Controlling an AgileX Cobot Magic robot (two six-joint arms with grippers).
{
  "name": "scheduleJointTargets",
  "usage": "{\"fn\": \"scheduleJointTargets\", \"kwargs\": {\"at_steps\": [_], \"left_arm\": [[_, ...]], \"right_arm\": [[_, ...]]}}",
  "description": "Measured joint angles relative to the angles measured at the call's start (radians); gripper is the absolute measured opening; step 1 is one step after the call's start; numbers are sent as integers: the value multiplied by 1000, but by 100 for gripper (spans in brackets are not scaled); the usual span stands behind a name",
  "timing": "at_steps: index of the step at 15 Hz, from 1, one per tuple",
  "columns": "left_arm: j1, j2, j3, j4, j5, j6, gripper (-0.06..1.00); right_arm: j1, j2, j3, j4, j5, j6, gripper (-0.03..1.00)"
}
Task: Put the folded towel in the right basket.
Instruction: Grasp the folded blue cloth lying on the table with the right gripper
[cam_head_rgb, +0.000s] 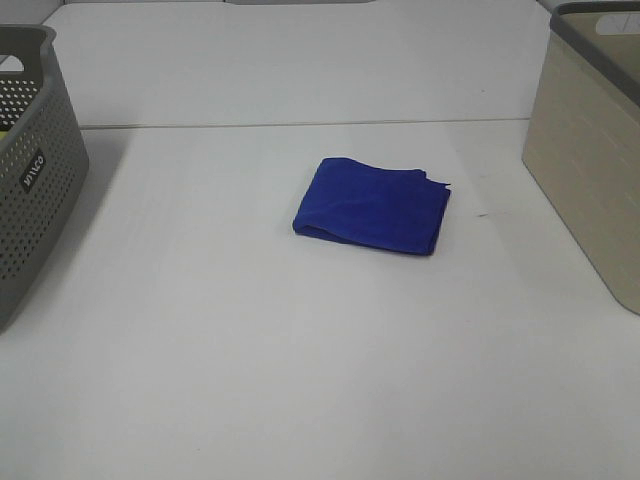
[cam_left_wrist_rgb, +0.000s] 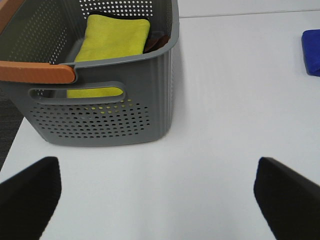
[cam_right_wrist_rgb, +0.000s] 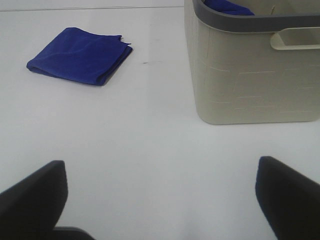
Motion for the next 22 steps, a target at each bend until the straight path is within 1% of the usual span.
{"fn": "scheduleJointTargets", "kwargs": {"at_steps": [7, 22], "left_arm": [[0, 0, 0, 0, 0, 0, 97], [0, 0, 0, 0, 0, 0, 97]], "right_arm": [[0, 0, 0, -1, 0, 3, 99], [0, 0, 0, -1, 0, 3, 99]]}}
